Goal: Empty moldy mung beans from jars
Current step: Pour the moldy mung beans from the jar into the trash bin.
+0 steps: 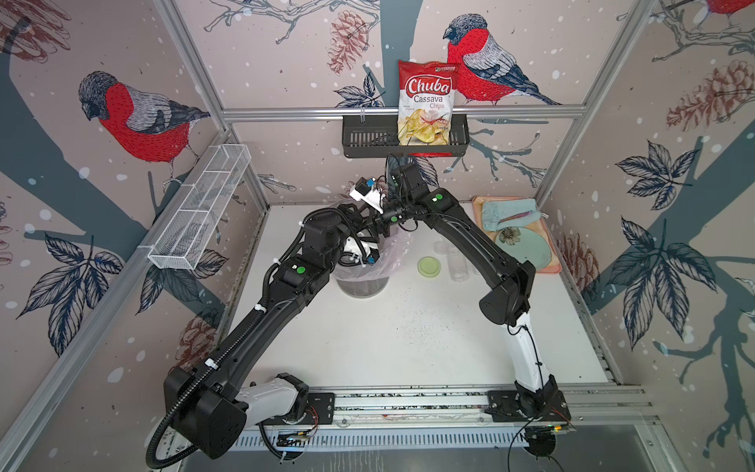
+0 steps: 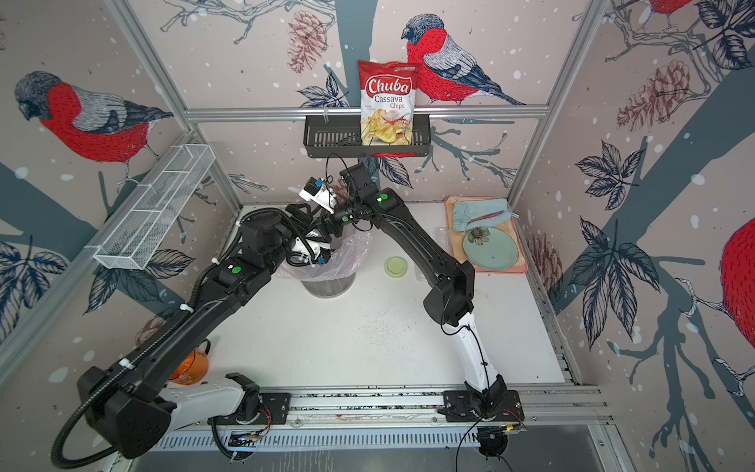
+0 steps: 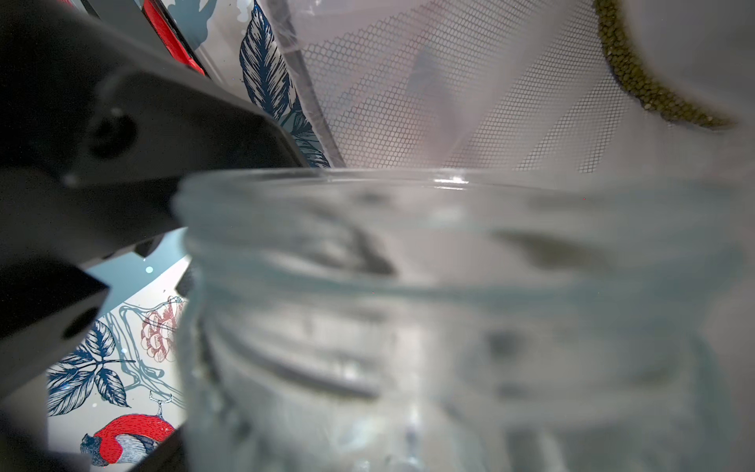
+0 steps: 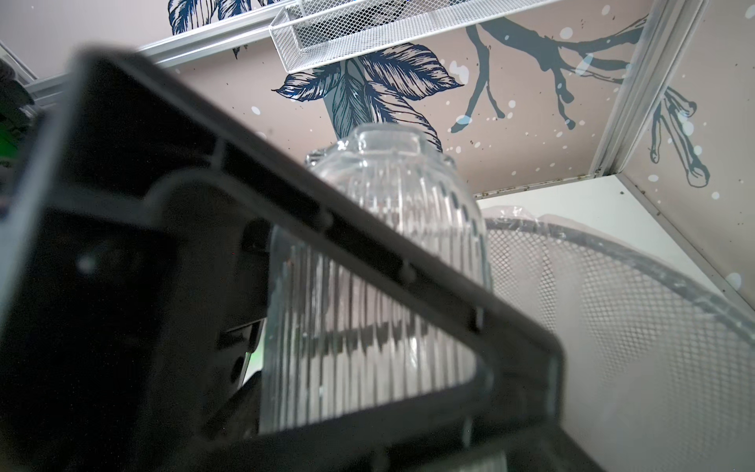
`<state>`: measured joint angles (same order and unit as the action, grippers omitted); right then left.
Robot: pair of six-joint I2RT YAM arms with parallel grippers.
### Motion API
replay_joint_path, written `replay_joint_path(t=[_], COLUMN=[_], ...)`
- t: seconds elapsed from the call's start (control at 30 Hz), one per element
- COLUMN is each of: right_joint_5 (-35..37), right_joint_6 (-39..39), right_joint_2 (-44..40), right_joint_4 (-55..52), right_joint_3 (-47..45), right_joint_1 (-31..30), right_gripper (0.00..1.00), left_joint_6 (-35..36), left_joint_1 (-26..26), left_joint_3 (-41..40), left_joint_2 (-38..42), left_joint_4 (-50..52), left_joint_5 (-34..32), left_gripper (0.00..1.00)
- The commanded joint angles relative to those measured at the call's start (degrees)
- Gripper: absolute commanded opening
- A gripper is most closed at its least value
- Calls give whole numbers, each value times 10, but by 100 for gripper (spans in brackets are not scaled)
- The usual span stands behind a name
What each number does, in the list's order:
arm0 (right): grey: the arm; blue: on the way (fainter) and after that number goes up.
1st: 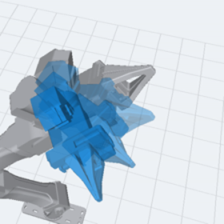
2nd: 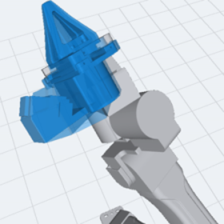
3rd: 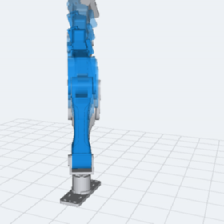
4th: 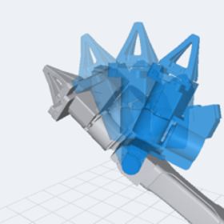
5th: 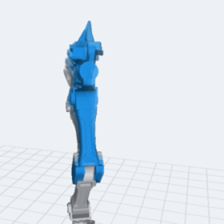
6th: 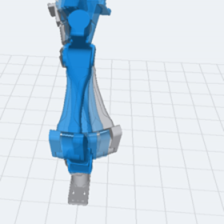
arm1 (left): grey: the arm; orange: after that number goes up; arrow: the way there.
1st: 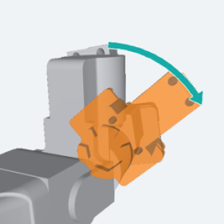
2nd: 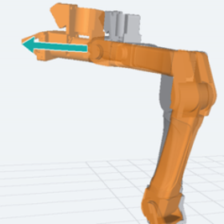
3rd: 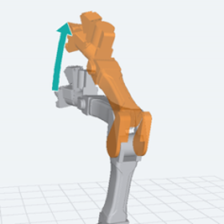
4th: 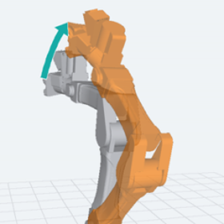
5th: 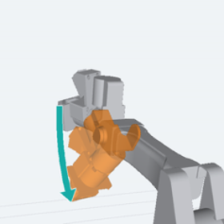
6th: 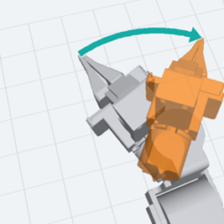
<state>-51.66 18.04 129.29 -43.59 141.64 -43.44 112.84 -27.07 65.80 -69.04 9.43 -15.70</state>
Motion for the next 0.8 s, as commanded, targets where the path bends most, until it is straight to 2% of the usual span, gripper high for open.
replay_joint_path(t=[0.0,0.37,0.57,0.77], right_joint_5=[-25,-76,-79,-94], right_joint_6=[10,-58,-96,-160], right_joint_2=[-4,-9,-9,-22], right_joint_4=[-32,50,96,199], right_joint_3=[-2,-6,-17,-70], right_joint_1=[-6,13,14,19], right_gripper=[32,31,32,32], left_joint_6=[-11,-42,-65,-103], left_joint_1=[2,2,3,6], left_joint_3=[12,36,49,54], left_joint_2=[5,-4,-10,-8], left_joint_4=[-157,-223,-243,-270], left_joint_5=[12,8,-6,-26], left_gripper=[97,97,97,97])
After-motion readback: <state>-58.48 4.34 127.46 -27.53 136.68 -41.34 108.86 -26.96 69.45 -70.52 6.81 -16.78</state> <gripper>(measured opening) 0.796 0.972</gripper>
